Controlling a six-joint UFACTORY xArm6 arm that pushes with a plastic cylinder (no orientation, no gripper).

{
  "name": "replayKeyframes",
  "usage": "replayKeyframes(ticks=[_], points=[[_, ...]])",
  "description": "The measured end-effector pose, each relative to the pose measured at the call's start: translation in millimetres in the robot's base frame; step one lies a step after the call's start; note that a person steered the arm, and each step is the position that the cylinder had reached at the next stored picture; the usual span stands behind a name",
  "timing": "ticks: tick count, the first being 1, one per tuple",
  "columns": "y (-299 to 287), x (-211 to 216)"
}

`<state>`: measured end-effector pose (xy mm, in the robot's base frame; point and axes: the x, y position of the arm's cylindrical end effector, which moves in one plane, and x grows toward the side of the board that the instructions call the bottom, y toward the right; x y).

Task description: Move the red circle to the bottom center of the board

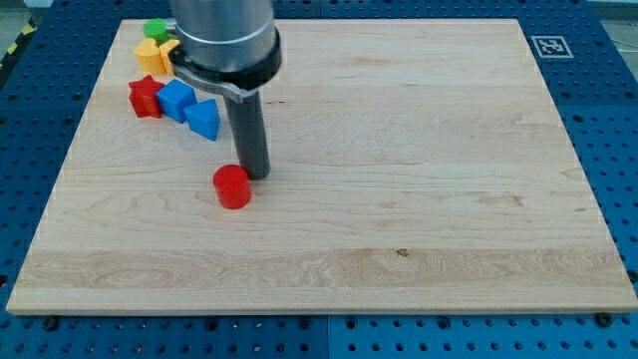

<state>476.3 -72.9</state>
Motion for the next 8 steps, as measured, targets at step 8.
replayKeyframes(ticks=[8], points=[[73, 53]])
